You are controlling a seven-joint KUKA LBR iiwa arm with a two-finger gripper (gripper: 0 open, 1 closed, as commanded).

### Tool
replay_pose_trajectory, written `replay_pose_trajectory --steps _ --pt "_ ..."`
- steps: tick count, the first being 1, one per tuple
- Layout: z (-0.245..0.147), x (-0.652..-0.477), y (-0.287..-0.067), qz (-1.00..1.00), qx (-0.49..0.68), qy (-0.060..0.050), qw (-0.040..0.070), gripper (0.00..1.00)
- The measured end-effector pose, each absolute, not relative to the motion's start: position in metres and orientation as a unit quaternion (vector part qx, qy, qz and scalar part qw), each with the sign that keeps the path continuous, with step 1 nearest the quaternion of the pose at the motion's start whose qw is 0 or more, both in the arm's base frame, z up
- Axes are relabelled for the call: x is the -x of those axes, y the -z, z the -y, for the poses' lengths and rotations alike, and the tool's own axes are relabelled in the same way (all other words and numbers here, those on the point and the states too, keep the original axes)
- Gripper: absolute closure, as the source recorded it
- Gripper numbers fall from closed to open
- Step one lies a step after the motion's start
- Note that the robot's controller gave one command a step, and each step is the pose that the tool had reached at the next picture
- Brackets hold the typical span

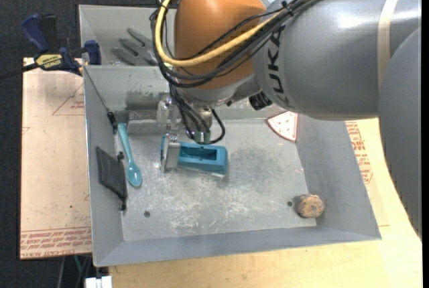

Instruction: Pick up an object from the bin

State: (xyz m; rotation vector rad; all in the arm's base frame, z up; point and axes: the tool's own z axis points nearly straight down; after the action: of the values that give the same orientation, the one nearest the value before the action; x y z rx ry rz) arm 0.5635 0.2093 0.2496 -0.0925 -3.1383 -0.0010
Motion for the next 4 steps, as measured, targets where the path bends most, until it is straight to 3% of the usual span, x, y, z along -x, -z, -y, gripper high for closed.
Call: replay_pose_trajectory --steps 1,2,3,4 --pt "-0.173 -0.558 -0.245 0.998 0.061 0.001 -0.001 0.00" --pt "-0.152 -0.582 -0.228 0.999 -0.041 0.001 -0.001 0.00" --pt "-0.139 -0.585 -0.215 0.994 -0.110 0.001 -0.001 0.00" --pt "-0.154 -0.587 -0.241 0.995 -0.096 0.002 -0.002 0.00"
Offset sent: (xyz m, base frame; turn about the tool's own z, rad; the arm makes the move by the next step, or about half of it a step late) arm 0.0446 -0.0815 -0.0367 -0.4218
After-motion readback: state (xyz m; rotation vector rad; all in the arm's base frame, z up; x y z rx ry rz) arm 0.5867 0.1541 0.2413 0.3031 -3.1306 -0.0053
